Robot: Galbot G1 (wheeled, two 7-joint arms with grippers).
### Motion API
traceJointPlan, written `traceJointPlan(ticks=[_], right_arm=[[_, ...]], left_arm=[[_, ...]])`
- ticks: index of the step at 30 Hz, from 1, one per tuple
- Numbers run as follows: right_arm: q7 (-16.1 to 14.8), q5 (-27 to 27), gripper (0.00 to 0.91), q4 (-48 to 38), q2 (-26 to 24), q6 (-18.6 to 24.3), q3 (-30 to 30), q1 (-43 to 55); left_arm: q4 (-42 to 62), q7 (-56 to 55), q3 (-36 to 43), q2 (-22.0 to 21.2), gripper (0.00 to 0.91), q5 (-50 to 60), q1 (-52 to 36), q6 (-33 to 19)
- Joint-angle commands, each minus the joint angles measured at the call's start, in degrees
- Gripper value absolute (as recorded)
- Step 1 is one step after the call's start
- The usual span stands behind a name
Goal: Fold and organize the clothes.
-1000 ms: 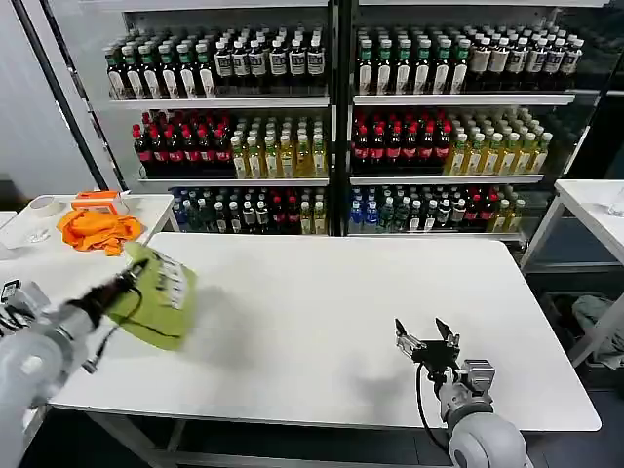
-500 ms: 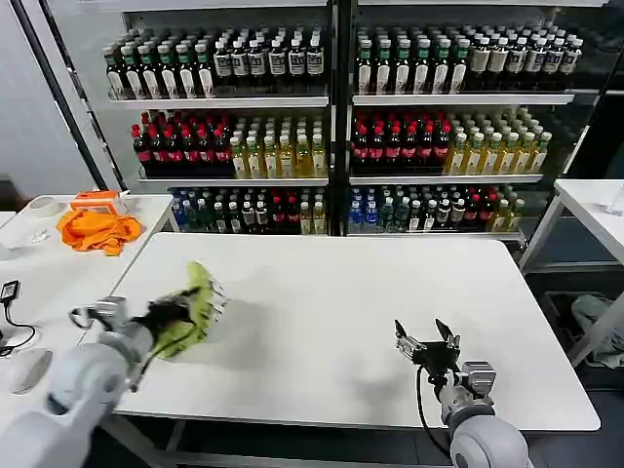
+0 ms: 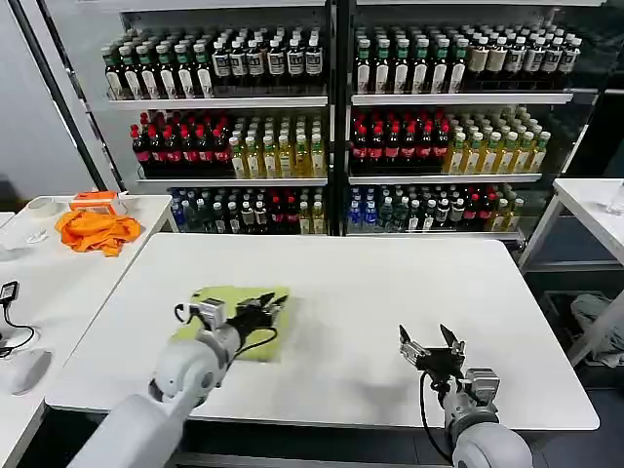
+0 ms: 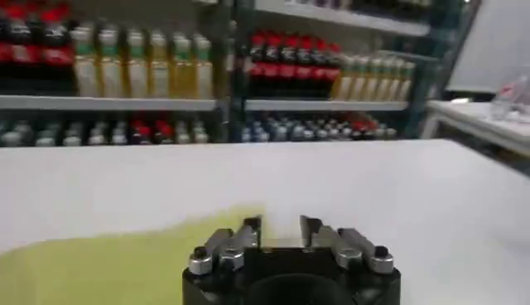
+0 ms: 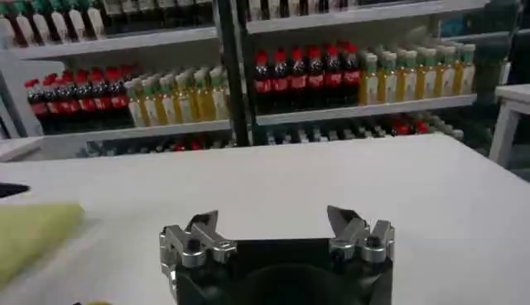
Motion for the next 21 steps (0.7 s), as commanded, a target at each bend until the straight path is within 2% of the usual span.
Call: traceJointPlan(ticks=[1, 8, 14, 21], right_arm=[[-0.1, -0.4, 0.907, -0.1, 0.1, -0.2, -0.7, 0.5], [0.2, 1.0, 0.907, -2.1, 0.7, -1.6, -6.5, 6.6], [2.7, 9.7, 0.907, -7.7, 4.5, -4.6, -15.7, 15.8], [5.8, 15.9, 0.907, -16.2, 11.2, -5.9, -24.5, 25.7]], left_arm=[[0.3, 0.6, 2.2, -5.0, 0.907, -4.4, -1.7, -6.2], [-4.4, -1.8, -7.5, -3.3, 0.907, -5.8, 4.9, -8.9], [-7.6, -4.0, -18.6, -1.9, 0.907, -6.1, 12.6, -10.3], [-9.5, -4.8, -24.1, -3.0, 0.907, -5.9, 17.6, -10.8]])
